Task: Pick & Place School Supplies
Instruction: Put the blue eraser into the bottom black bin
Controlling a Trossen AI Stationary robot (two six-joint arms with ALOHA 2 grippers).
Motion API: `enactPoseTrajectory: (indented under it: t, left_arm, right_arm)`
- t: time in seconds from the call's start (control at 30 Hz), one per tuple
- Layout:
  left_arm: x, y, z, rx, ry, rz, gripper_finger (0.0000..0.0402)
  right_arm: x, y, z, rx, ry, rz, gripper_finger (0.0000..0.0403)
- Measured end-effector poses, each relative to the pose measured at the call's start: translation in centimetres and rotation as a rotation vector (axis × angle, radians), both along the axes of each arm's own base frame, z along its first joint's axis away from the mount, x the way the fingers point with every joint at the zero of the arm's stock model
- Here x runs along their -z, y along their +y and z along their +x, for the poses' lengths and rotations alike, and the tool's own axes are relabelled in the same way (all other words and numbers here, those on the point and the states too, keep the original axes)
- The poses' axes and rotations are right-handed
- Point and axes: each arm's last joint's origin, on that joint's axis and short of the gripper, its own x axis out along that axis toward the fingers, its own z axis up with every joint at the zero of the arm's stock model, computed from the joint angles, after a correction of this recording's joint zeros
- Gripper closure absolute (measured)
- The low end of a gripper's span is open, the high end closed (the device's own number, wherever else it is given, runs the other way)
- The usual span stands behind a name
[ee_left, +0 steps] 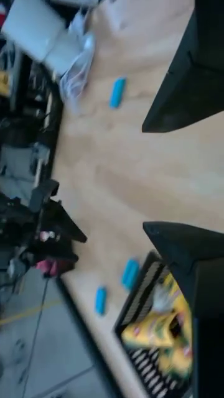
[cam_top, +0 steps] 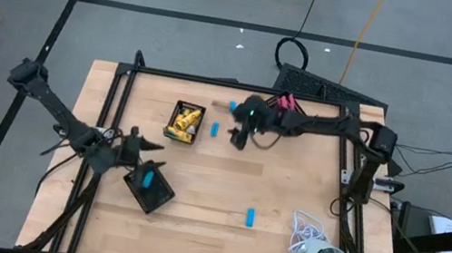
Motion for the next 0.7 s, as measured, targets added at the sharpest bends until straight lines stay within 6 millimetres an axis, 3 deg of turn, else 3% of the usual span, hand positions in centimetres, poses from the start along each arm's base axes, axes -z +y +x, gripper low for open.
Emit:
enactPoseTrajectory:
  t: [0.17, 0.33, 0.7]
  left_arm:
    - [-0.8, 1.3, 1.5, -0.057, -0.051, 0.066, 0.0143]
    - [-1.7, 2.9, 3.5, 0.015, -0.122, 0.122, 0.0152]
    - [-0.9, 6.9, 6.7, 0.112, -0.178, 0.137, 0.0169]
  right_arm:
    - [0.1, -4.1, -1.1, 0.083, -0.069, 0.086, 0.0165]
    - [-0.6, -6.3, -1.8, 0.103, -0.1, 0.123, 0.0165]
    - [0.7, -8.2, 1.8, 0.081, 0.021, 0.16, 0.0165]
